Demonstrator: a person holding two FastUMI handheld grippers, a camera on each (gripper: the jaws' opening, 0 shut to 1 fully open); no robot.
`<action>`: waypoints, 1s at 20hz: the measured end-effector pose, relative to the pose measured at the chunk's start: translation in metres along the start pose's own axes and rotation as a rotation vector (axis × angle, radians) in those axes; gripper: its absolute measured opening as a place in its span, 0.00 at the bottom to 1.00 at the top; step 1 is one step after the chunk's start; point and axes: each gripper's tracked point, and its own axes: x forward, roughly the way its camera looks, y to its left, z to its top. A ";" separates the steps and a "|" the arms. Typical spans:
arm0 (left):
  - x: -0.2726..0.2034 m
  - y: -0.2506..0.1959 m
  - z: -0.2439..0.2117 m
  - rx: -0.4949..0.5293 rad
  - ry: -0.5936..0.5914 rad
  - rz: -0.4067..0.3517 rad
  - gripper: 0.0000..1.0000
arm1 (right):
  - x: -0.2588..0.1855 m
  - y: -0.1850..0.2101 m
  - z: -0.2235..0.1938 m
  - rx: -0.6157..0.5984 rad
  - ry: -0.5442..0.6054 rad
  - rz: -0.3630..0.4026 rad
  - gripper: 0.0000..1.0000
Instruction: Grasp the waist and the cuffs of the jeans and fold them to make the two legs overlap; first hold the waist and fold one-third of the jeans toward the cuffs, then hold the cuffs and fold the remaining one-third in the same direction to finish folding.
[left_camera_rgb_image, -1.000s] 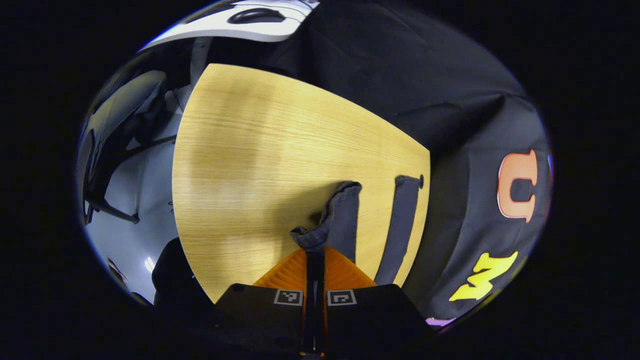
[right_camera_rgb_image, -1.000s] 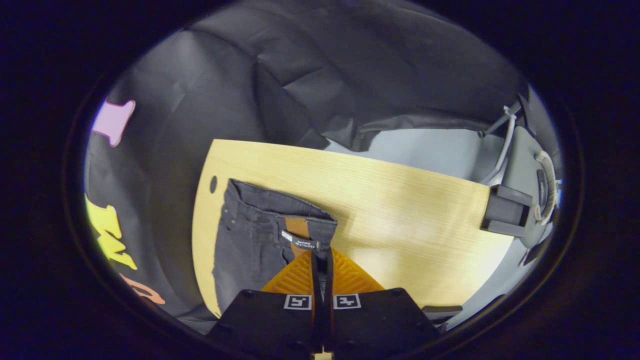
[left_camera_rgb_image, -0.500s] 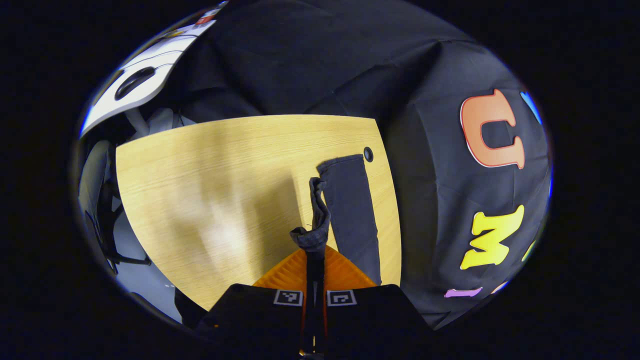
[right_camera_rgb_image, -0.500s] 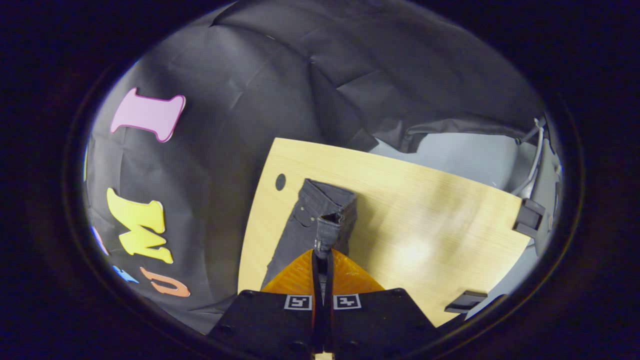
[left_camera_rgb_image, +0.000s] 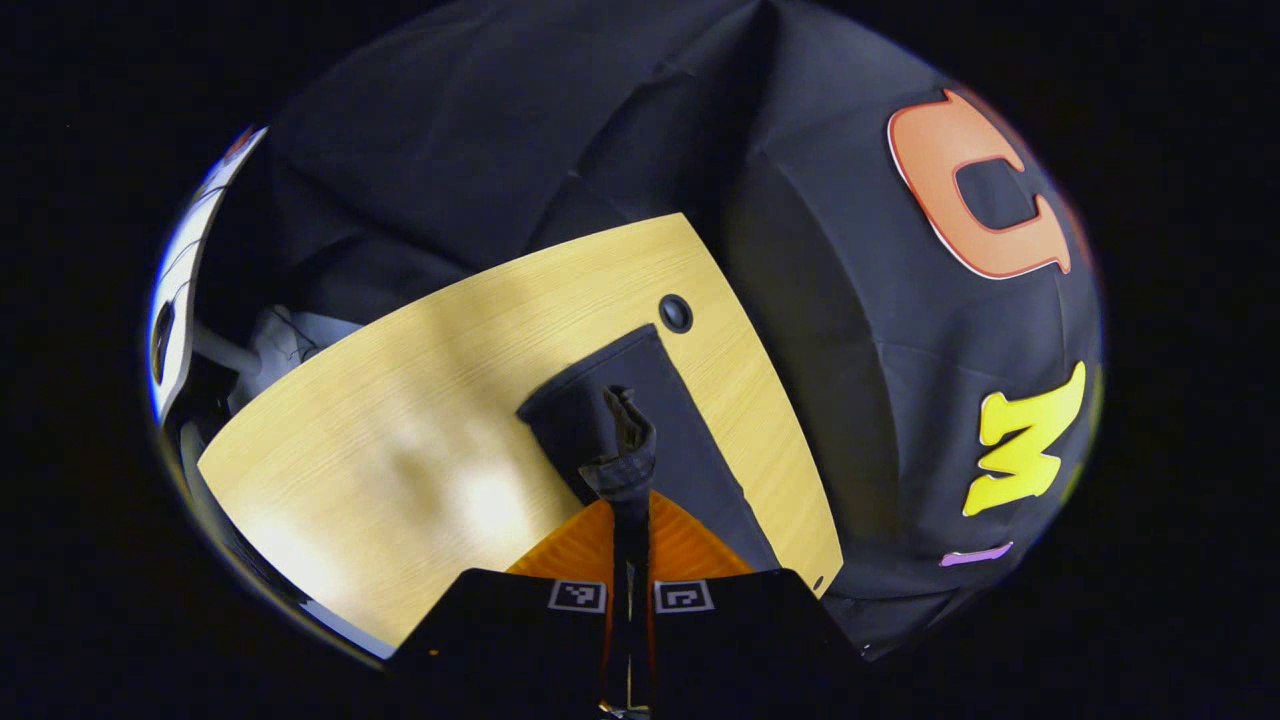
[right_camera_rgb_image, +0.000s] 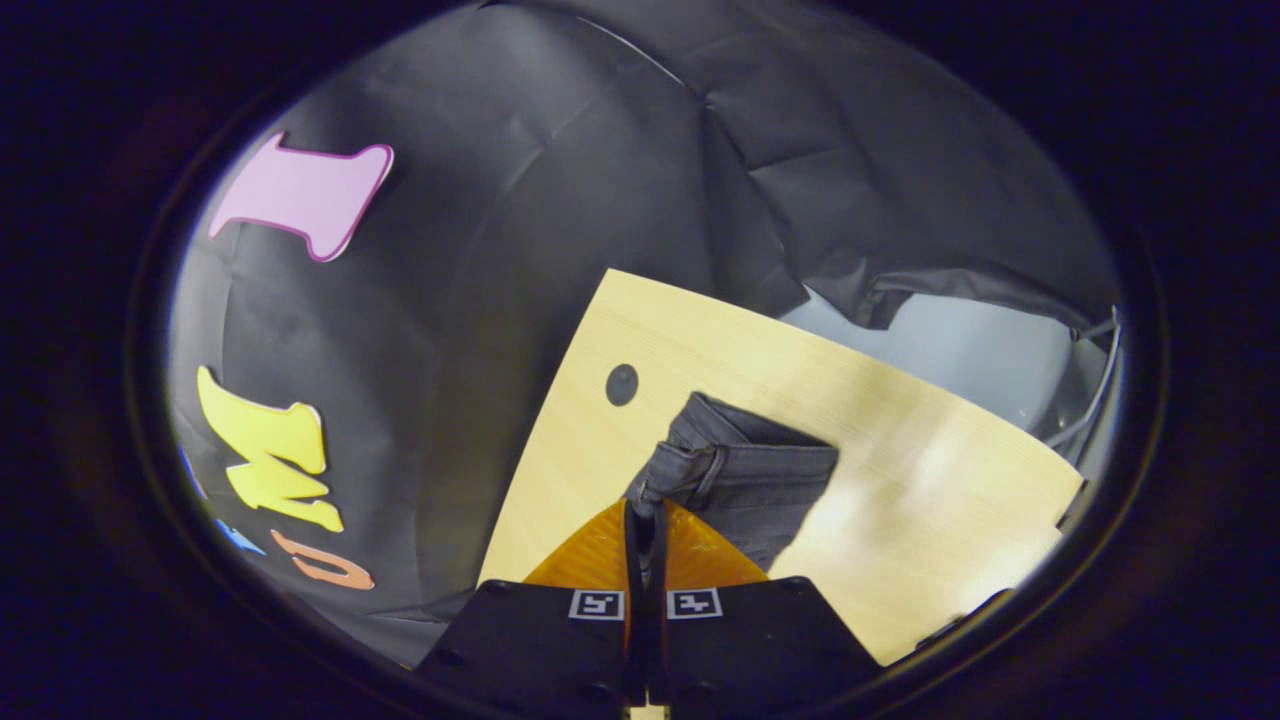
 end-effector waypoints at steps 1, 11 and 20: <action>0.017 -0.002 0.009 0.012 0.009 0.012 0.04 | 0.013 0.002 0.007 0.003 -0.003 0.003 0.01; 0.139 -0.003 0.037 0.062 0.113 0.158 0.04 | 0.117 -0.001 0.028 0.010 0.003 -0.026 0.01; 0.164 -0.025 0.026 0.142 0.104 0.132 0.67 | 0.134 -0.006 0.018 -0.162 0.009 -0.097 0.37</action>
